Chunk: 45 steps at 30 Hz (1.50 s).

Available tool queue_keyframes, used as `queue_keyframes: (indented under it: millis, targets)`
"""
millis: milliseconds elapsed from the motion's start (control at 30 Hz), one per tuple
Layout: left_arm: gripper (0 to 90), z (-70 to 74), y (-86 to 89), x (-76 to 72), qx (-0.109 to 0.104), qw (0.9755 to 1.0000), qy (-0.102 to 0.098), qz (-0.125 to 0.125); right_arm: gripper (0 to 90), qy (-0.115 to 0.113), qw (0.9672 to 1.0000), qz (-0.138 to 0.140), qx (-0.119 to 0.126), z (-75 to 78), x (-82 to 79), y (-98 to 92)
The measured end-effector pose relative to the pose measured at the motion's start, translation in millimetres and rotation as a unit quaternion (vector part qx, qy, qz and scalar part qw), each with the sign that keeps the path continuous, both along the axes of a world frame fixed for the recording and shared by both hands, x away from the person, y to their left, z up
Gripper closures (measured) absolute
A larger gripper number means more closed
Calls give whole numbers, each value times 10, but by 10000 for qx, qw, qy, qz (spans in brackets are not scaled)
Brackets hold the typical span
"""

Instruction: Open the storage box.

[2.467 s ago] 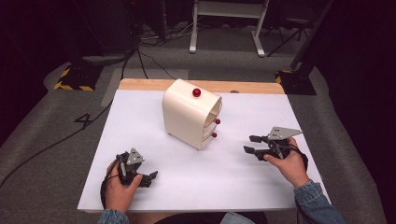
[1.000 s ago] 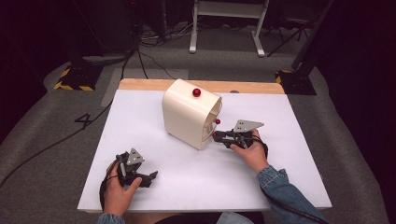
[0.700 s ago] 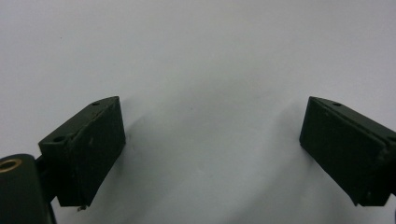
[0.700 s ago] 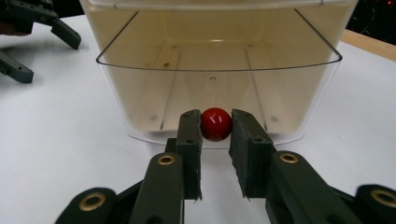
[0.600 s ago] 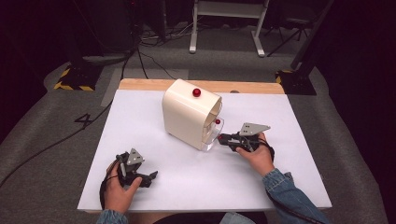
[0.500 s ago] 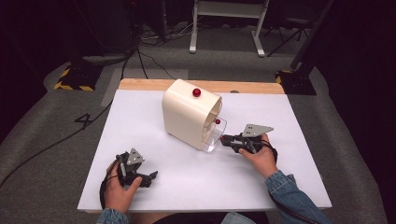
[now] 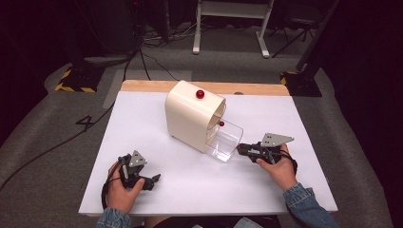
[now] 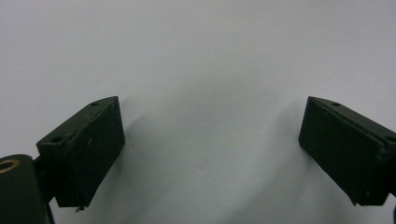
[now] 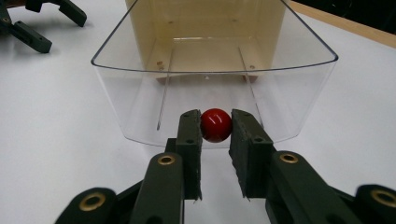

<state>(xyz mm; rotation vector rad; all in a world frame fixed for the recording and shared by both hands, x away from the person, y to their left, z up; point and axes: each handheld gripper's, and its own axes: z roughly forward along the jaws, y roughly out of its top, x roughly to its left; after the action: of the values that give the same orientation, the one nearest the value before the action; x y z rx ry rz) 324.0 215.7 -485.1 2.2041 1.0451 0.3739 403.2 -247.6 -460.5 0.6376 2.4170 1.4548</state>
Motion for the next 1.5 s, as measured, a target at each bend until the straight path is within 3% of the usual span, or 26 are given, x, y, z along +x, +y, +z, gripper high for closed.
queue_keyframes:
  millis: [500, 633, 833, 1067, 1167, 1233, 1267, 1500]
  targets:
    - [71, -1, 4, 1, 16, 10000, -17, -20, 736, 205, 9997, -39, -101, -63, -18, -112]
    - [71, 1, 3, 3, 1, 10000, 4, -7, 683, 334, 9989, -73, -322, -98, -3, -115]
    - [70, 2, 6, 7, 13, 10000, -5, -19, 626, 423, 9984, -48, -381, -108, -19, -147]
    - [70, 0, 4, 4, -5, 10000, 4, -8, 609, 269, 9991, -177, -289, 102, -84, -221]
    - [70, -1, 6, 2, 13, 10000, -22, -25, 594, 104, 9997, -221, 28, 313, -72, -216]
    - [70, -1, 5, 1, 14, 10000, -23, -23, 593, 93, 9997, -215, 83, 357, -70, -206]
    - [70, -1, 5, 1, 11, 10000, -17, -20, 585, -6, 9998, -175, 111, 476, -47, -154]
    - [70, -2, 6, -2, 21, 10000, -35, -22, 587, -235, 9995, -41, 200, 755, 50, 41]
